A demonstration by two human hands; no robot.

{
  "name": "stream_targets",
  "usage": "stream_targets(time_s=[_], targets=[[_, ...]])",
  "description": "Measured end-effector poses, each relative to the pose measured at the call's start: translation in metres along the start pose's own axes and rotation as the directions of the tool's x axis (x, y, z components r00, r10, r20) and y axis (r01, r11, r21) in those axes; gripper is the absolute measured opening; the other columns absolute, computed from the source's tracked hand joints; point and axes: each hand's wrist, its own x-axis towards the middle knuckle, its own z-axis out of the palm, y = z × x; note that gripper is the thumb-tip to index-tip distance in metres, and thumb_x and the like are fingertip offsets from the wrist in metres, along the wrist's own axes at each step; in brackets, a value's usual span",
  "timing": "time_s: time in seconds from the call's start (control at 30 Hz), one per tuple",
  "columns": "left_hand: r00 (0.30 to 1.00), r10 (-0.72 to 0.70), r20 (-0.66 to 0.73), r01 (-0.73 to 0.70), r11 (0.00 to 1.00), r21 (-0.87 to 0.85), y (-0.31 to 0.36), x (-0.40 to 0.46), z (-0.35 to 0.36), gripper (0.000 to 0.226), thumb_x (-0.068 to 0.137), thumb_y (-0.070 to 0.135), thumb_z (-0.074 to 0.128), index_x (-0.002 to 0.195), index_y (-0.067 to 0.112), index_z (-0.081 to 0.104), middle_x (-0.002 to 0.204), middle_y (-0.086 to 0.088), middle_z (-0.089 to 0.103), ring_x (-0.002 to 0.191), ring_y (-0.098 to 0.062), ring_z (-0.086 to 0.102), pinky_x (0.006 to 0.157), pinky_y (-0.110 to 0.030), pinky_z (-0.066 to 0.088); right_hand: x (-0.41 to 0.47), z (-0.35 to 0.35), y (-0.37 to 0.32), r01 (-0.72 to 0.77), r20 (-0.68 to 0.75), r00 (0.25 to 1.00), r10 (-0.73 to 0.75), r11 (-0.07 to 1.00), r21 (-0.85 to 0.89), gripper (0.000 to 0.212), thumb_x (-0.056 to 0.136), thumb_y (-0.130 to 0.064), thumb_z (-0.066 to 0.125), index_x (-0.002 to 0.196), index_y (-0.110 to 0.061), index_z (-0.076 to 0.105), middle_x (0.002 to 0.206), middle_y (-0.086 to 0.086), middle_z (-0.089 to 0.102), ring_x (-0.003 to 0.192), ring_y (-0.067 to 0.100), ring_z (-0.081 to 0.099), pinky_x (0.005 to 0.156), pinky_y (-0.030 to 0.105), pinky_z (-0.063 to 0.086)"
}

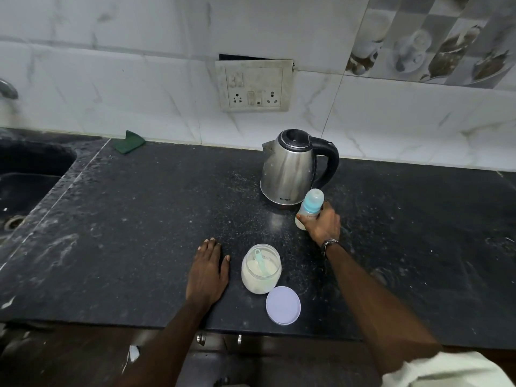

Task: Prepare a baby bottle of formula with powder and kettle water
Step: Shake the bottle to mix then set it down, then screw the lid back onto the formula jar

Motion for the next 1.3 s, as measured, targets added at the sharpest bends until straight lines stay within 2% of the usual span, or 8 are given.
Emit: stream_targets(time_s=[0.33,0.53,0.63,0.8,0.97,1.07,1.2,1.3], targets=[[1.0,-0.002,-0.003,0.002,1.0,-0.018,0.0,0.0,0.0,0.056,0.099,0.038,0.04,0.134,-0.002,0.059,0.148,-0.022,0.051,0.142,-0.035,0.044,0.12,-0.045,0.031,-0.003,-0.007,0.004,-0.095,0.096,0.991,0.098,0.995,-0.036,0.07,0.059,-0.043,0.09,0.114,-0.009,0.065,0.115,0.012,0.071,0.106,0.031,0.067,0.089,0.04,0.055],[1.0,-0.007,0.005,0.007,1.0,-0.019,-0.002,0.0,0.001,0.057,0.099,0.039,0.04,0.136,-0.001,0.058,0.15,-0.022,0.049,0.143,-0.035,0.042,0.121,-0.045,0.029,-0.039,-0.028,0.009,-0.122,0.105,0.985,0.139,0.981,-0.152,0.065,0.075,-0.04,0.082,0.123,-0.005,0.056,0.125,0.016,0.063,0.117,0.035,0.058,0.094,0.039,0.049],[1.0,-0.008,0.005,0.008,0.999,-0.039,-0.002,-0.001,0.0,0.058,0.099,0.039,0.039,0.136,-0.001,0.058,0.15,-0.022,0.048,0.143,-0.035,0.042,0.121,-0.043,0.027,-0.061,-0.035,0.012,-0.045,0.19,0.978,0.086,0.977,-0.21,0.069,0.08,-0.044,0.077,0.133,-0.009,0.052,0.129,0.012,0.062,0.12,0.031,0.058,0.099,0.04,0.048],[1.0,-0.012,-0.006,0.011,0.993,-0.117,-0.004,-0.002,0.0,0.045,0.104,0.029,0.05,0.135,-0.001,0.058,0.149,-0.022,0.05,0.143,-0.035,0.041,0.122,-0.045,0.027,-0.102,-0.043,0.008,0.154,0.372,0.928,-0.029,0.938,-0.31,0.047,0.086,-0.042,0.072,0.122,-0.015,0.06,0.109,0.002,0.066,0.101,0.021,0.063,0.081,0.03,0.048],[0.996,-0.079,-0.041,0.064,0.954,-0.293,0.007,-0.01,-0.01,0.036,0.102,0.016,0.051,0.13,-0.002,0.063,0.136,-0.024,0.062,0.131,-0.039,0.054,0.116,-0.046,0.034,-0.13,-0.035,0.009,0.37,0.583,0.809,-0.076,0.837,-0.403,0.068,0.08,-0.06,0.069,0.128,-0.014,0.051,0.126,0.012,0.054,0.114,0.029,0.055,0.092,0.037,0.048],[0.991,-0.108,-0.073,0.065,0.895,-0.442,0.019,-0.02,-0.016,0.049,0.085,0.01,0.046,0.128,-0.005,0.064,0.13,-0.024,0.065,0.124,-0.038,0.06,0.111,-0.041,0.039,-0.146,-0.028,0.011,0.464,0.635,0.768,-0.087,0.758,-0.458,0.075,0.077,-0.066,0.068,0.125,-0.013,0.048,0.126,0.014,0.047,0.116,0.035,0.051,0.09,0.042,0.046],[0.997,-0.056,0.053,0.076,0.815,-0.575,0.035,-0.038,-0.019,0.084,0.066,0.01,0.052,0.149,0.003,0.044,0.151,-0.003,0.043,0.143,-0.017,0.035,0.118,-0.032,0.028,-0.163,-0.017,0.012,0.55,0.644,0.752,-0.14,0.671,-0.496,0.088,0.069,-0.071,0.071,0.128,-0.011,0.045,0.13,0.016,0.044,0.117,0.036,0.048,0.09,0.047,0.048],[0.987,0.039,0.153,0.059,0.808,-0.587,0.039,-0.045,-0.007,0.099,0.07,0.016,0.063,0.159,0.012,0.018,0.167,-0.003,0.013,0.155,-0.019,0.01,0.125,-0.036,0.014,-0.169,-0.012,0.01,0.59,0.646,0.746,-0.162,0.609,-0.529,0.089,0.067,-0.071,0.072,0.126,-0.01,0.047,0.129,0.017,0.045,0.117,0.036,0.049,0.089,0.046,0.048]])
